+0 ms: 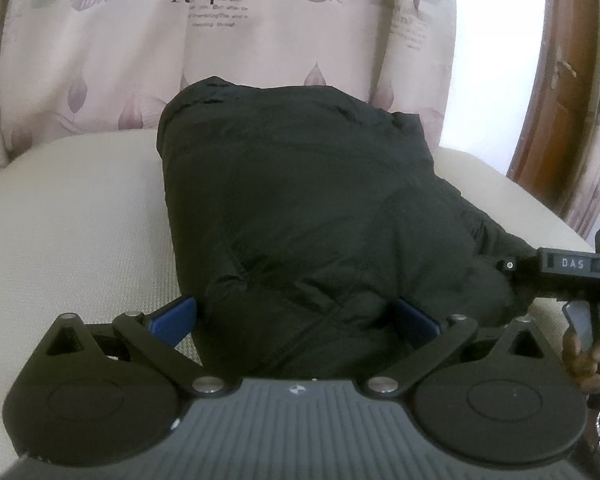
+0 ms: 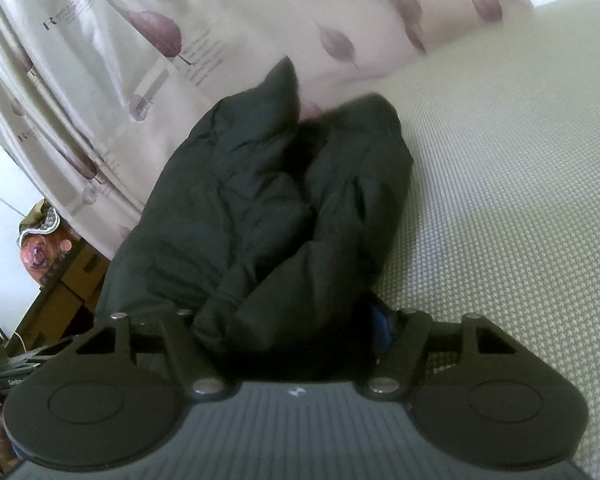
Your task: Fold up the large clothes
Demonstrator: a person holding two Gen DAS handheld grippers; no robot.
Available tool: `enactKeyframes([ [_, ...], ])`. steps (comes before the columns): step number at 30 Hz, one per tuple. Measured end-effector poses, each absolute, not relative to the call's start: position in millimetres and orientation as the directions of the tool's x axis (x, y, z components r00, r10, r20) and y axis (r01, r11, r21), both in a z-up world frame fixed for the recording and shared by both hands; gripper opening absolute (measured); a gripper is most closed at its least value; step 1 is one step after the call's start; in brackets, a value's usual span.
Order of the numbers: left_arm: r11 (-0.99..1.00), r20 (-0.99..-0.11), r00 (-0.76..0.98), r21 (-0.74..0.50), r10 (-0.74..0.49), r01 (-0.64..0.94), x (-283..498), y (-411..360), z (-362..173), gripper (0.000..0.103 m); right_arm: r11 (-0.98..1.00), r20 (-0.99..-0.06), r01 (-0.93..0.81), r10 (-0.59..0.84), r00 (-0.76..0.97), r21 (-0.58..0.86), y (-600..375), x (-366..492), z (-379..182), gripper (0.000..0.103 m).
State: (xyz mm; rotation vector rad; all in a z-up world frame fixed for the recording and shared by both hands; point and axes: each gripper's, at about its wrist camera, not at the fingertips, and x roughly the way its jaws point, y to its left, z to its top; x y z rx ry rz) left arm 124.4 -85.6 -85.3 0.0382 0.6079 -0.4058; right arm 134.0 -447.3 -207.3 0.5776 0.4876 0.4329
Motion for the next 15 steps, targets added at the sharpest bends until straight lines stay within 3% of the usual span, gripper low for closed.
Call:
enactKeyframes([
  [15, 0.914, -0.57, 0.743, -0.034, -0.351, 0.405, 129.8, -93.1, -86.5, 0.103, 0.764, -0.331, -0.24, 0.509, 0.795, 0.598, -444.1, 139.3, -201.8, 0.068],
])
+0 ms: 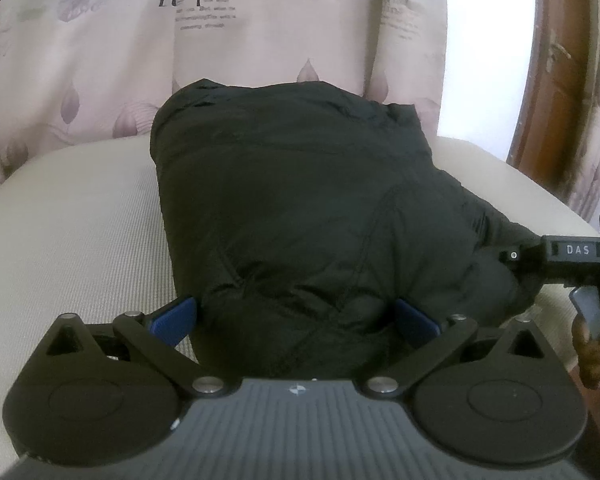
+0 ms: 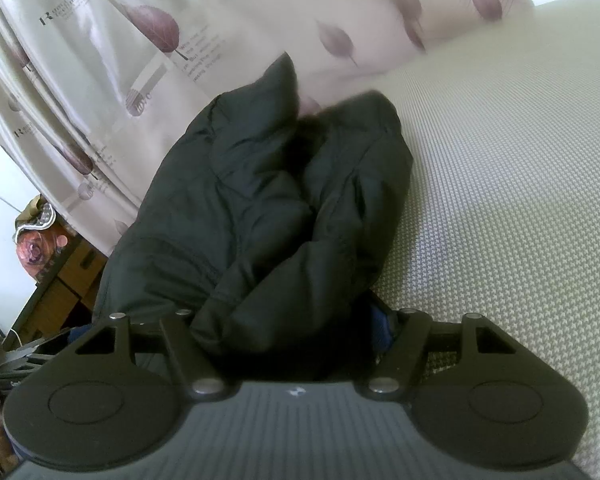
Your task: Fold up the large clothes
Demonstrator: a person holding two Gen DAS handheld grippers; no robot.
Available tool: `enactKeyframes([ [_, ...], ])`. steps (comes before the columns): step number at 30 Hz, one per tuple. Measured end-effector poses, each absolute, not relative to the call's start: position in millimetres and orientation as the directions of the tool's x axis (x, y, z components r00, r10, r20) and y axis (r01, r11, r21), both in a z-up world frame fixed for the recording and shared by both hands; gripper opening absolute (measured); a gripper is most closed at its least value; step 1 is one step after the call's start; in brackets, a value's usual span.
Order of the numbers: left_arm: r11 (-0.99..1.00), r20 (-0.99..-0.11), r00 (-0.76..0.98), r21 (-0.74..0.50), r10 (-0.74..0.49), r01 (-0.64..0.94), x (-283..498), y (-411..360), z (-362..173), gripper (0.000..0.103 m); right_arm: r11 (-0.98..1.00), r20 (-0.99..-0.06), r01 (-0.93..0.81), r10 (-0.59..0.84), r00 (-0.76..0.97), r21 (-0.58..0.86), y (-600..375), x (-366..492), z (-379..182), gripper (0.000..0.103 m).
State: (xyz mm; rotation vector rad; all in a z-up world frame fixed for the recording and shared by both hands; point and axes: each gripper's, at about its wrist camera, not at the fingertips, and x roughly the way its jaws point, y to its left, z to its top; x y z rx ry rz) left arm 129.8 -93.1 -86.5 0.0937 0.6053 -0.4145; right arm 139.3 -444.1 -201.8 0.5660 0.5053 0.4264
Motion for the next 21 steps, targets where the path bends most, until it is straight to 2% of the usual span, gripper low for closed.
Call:
enactKeyframes([
  [10, 0.899, -0.58, 0.721, -0.047, -0.379, 0.435, 135.9, -91.2, -88.0, 0.103, 0.776, -0.352, -0.25, 0.514, 0.782, 0.579, -445.2, 145.5, -198.0, 0.073],
  [16, 0.852, -0.562, 0.655, -0.201, -0.505, 0.484, 149.8, -62.7, -94.4, 0.103, 0.777, -0.362, -0.257, 0.523, 0.771, 0.575, -447.0, 149.7, -196.6, 0.076],
  [21, 0.8, -0.563, 0.578, -0.315, -0.59, 0.51, 166.1, -46.7, -104.2, 0.103, 0.784, -0.367, -0.263, 0.522, 0.77, 0.562, -443.7, 151.9, -195.1, 0.084],
])
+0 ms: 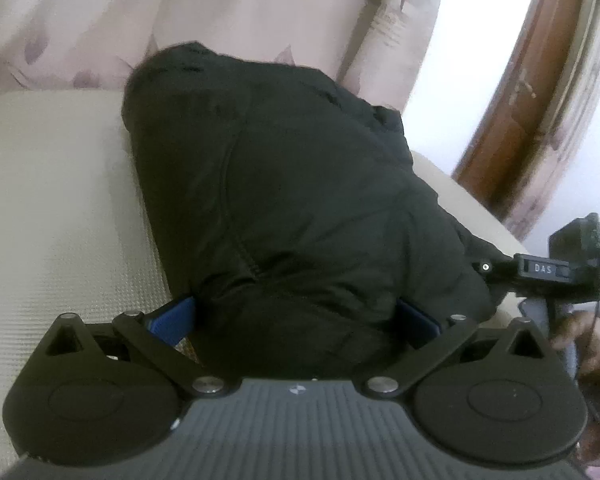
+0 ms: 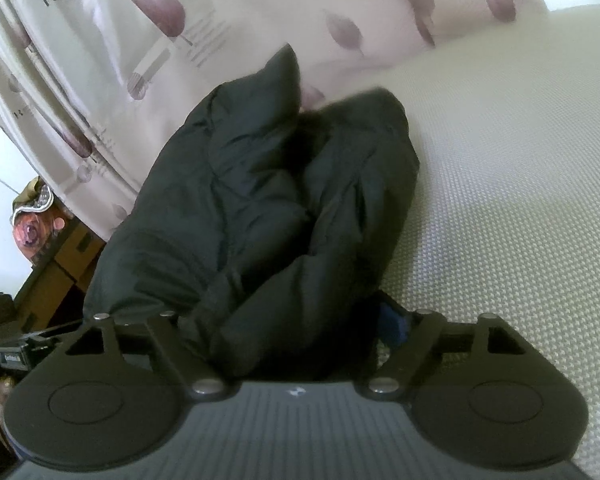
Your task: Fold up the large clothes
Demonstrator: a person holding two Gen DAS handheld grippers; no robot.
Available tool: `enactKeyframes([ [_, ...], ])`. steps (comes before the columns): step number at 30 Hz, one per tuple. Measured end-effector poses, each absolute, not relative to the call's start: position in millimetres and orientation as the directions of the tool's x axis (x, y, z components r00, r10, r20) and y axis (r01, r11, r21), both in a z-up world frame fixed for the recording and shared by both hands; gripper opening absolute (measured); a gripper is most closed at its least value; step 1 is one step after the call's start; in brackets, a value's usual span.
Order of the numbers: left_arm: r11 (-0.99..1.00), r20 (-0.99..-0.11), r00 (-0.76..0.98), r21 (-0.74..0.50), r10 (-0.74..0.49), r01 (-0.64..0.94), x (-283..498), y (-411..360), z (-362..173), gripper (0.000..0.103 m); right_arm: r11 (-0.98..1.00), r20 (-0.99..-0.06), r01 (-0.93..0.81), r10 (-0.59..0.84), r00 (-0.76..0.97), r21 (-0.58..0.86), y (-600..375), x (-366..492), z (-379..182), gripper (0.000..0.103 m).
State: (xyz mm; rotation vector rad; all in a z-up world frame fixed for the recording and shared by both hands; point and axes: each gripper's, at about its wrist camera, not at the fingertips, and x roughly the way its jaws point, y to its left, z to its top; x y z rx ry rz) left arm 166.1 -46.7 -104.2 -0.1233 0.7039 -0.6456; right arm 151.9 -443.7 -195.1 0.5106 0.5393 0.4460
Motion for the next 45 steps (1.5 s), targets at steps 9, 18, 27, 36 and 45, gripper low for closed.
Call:
enactKeyframes([
  [9, 0.7, -0.525, 0.463, -0.531, -0.714, 0.477, 188.5, -17.8, -122.5, 0.103, 0.771, -0.378, -0.278, 0.549, 0.745, 0.573, -447.0, 156.3, -192.4, 0.1],
  [18, 0.608, -0.475, 0.389, -0.692, -0.79, 0.389, 195.4, -3.7, -138.9, 0.103, 0.766, -0.39, -0.276, 0.559, 0.732, 0.58, -446.2, 159.7, -190.4, 0.101],
  [27, 0.63, -0.466, 0.433, -0.656, -0.771, 0.416, 194.1, -13.9, -137.8, 0.092, 0.733, -0.353, -0.284, 0.582, 0.732, 0.619, -441.2, 159.3, -195.8, 0.076],
  [36, 0.673, -0.492, 0.471, -0.628, -0.732, 0.39, 184.4, 7.1, -124.9, 0.09, 0.691, -0.313, -0.302, 0.614, 0.724, 0.657, -427.3, 142.3, -202.1, 0.07],
  [45, 0.705, -0.491, 0.523, -0.606, -0.697, 0.369, 184.8, 24.9, -111.3, 0.103, 0.698, -0.332, -0.3, 0.616, 0.714, 0.651, -425.2, 143.7, -197.1, 0.083],
])
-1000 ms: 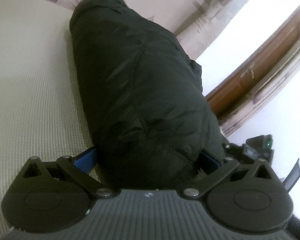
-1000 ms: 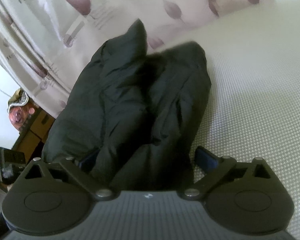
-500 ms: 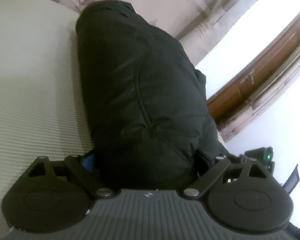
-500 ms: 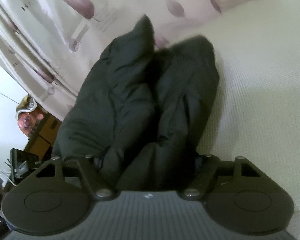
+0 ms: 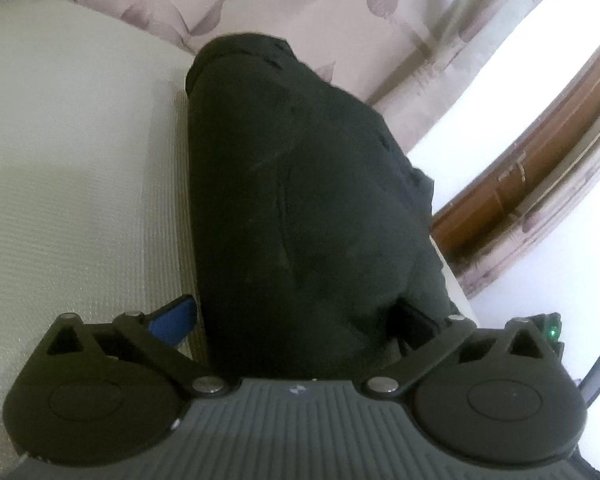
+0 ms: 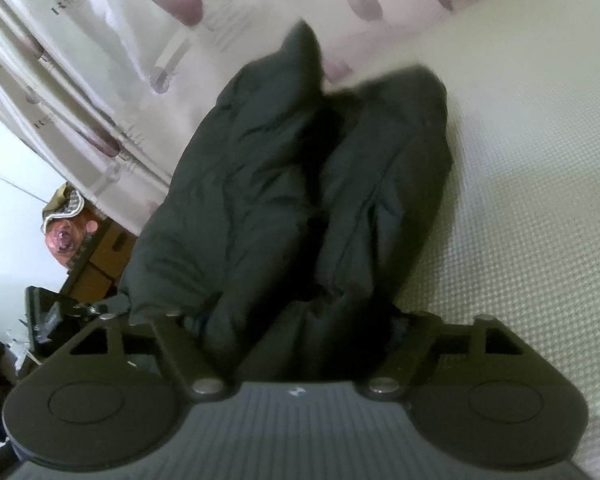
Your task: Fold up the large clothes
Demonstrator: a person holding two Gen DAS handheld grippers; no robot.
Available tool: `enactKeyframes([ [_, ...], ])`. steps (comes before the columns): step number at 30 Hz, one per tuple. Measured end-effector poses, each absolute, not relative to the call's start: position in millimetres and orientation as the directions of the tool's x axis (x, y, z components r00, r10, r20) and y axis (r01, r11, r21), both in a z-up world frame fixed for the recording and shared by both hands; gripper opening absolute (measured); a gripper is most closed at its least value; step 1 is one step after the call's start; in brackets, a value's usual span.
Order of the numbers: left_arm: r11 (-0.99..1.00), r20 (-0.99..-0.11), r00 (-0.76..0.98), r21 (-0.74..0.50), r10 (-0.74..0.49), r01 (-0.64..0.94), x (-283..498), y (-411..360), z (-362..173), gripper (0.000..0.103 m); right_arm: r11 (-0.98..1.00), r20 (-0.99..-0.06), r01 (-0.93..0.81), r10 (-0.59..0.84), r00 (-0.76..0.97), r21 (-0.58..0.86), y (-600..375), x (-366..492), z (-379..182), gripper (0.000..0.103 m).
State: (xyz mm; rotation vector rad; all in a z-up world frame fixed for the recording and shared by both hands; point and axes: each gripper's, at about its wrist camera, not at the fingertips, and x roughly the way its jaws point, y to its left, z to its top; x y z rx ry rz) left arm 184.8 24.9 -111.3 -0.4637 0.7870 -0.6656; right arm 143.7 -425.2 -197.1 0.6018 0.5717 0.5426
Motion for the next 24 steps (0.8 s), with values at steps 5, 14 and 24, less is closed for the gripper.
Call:
enactKeyframes([
  [5, 0.74, -0.518, 0.538, -0.554, -0.665, 0.382, 190.3, 16.7, -101.7, 0.103, 0.703, -0.323, -0.29, 0.6, 0.732, 0.649, -428.4, 150.0, -190.4, 0.089],
  [14, 0.786, -0.541, 0.576, -0.494, -0.613, 0.372, 190.2, -6.7, -97.2, 0.103, 0.72, -0.334, -0.281, 0.583, 0.741, 0.634, -420.2, 166.5, -190.3, 0.095],
  [24, 0.833, -0.571, 0.608, -0.406, -0.552, 0.374, 181.3, -15.1, -89.4, 0.097, 0.747, -0.338, -0.317, 0.578, 0.743, 0.584, -412.8, 160.7, -186.7, 0.077],
])
